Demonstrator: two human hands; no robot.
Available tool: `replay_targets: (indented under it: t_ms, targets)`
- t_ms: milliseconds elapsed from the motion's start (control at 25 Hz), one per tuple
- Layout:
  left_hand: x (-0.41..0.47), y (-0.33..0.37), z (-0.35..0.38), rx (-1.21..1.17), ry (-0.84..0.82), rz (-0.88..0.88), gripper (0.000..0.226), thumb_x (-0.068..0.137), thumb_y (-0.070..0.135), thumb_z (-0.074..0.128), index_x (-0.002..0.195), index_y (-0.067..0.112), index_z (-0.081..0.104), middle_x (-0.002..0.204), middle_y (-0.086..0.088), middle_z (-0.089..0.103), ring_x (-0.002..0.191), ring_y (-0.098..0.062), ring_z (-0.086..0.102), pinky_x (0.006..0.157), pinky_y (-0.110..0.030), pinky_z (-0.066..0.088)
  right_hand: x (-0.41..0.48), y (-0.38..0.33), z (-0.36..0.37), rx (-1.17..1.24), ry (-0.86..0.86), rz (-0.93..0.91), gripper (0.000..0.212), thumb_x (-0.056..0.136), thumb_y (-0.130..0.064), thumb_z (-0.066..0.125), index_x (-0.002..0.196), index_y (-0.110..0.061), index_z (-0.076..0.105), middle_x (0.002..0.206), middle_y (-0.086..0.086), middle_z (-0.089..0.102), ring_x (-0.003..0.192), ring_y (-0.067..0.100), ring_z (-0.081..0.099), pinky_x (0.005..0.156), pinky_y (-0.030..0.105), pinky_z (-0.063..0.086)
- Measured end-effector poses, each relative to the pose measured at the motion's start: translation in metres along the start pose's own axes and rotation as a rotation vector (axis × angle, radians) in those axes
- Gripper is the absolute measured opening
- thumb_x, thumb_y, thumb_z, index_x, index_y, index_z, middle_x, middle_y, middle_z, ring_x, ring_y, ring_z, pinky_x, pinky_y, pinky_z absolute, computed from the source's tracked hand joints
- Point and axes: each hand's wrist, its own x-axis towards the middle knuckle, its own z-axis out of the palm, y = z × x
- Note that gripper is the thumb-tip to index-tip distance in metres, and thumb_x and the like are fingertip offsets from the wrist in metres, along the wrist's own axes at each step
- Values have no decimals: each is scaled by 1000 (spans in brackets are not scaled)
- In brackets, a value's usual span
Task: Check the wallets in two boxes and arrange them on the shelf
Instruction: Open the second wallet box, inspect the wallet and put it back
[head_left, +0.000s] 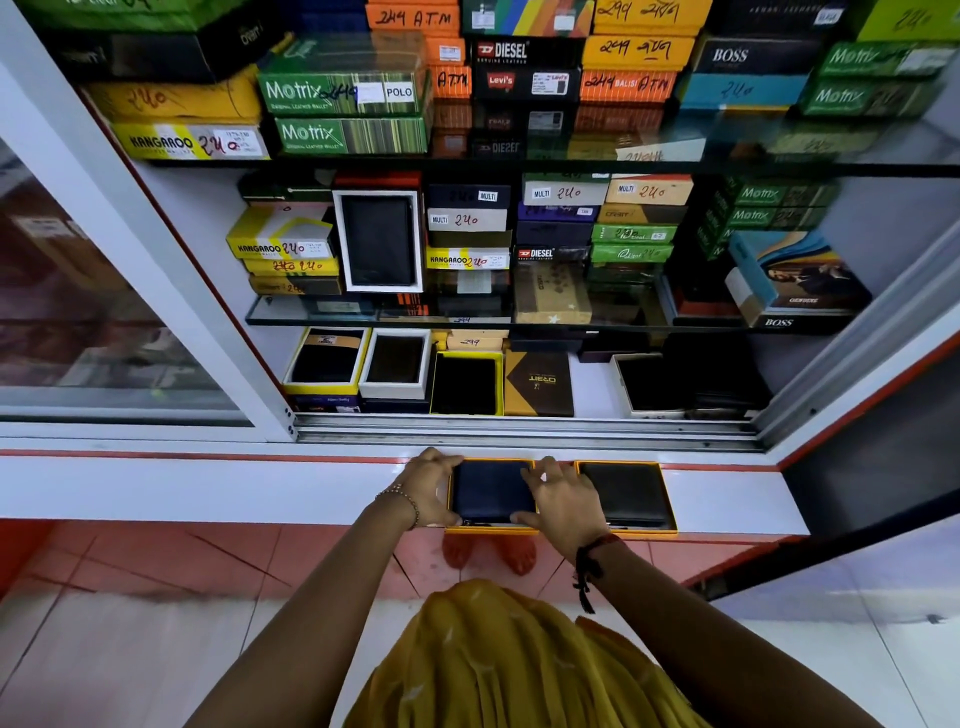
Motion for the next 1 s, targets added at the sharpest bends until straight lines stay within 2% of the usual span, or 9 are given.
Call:
replay_targets:
  t_ms: [120, 200, 280, 320, 440, 520, 600, 720, 1000]
  targets:
    - [1, -2, -1, -7, -2, 15, 101, 61, 30, 88, 147, 21, 36, 127, -4, 42, 122, -21, 46, 108, -30, 41, -8, 2, 4, -205, 6, -40, 68, 91, -64, 47, 140, -17, 54, 117, 9, 71, 104, 33, 66, 81, 44, 56]
    - [2, -3, 0, -38, -16, 2, 99, 62, 31, 87, 146, 22, 37, 129, -4, 40, 123, -21, 45, 109, -31, 41, -10, 4, 10, -205, 48, -73, 66, 96, -61, 37, 144, -17, 49, 104, 7, 76, 96, 32, 69, 77, 41, 55]
    - [3, -5, 0, -73, -26, -13, 94, 63, 33, 87, 145, 24, 40, 129, -4, 39, 123, -20, 43, 108, -29, 40, -10, 7, 10, -50, 59, -74, 62, 101, -57, 30, 149, -19, 39, 103, 9, 76, 96, 30, 69, 78, 39, 54]
    - [4, -6, -1, -92, -24, -15, 88, 65, 34, 86, 142, 25, 44, 128, -4, 39, 123, -20, 43, 106, -28, 40, -10, 7, 9, 81, 63, -58, 58, 102, -56, 30, 147, -22, 41, 104, 8, 75, 96, 28, 70, 77, 39, 57]
    - [4, -2, -1, -75, 16, 35, 59, 74, 36, 79, 129, 25, 60, 122, -6, 44, 120, -23, 46, 101, -26, 39, -9, -2, -1, 540, 144, 64, 46, 98, -56, 42, 124, -23, 61, 109, -1, 75, 88, 18, 71, 74, 40, 59]
    - [5, 2, 1, 10, 13, 72, 63, 72, 37, 80, 131, 25, 59, 122, -5, 46, 119, -22, 46, 101, -28, 41, -2, -7, -9, 702, 154, 112, 37, 94, -46, 59, 108, -15, 72, 117, -4, 72, 86, 16, 70, 77, 36, 57]
    - [3, 5, 2, 77, -7, 68, 84, 64, 40, 84, 139, 27, 49, 123, -3, 45, 118, -19, 45, 102, -32, 45, -1, -10, -17, 626, 75, 59, 37, 86, -43, 70, 111, -16, 72, 124, -5, 67, 98, 17, 68, 82, 33, 55]
    - [0, 2, -1, 133, -4, 45, 103, 57, 40, 87, 145, 24, 38, 130, -2, 43, 122, -20, 45, 104, -38, 47, -4, -12, -17, 351, -62, -46, 63, 78, -49, 74, 133, -25, 56, 134, -2, 56, 115, 20, 62, 90, 34, 54]
    - [2, -6, -7, 127, -53, 85, 100, 61, 34, 87, 147, 17, 36, 137, -3, 42, 129, -21, 42, 110, -33, 41, 0, -1, -19, 236, -130, -142, 66, 86, -47, 69, 144, -22, 50, 151, 3, 45, 131, 23, 52, 101, 38, 50]
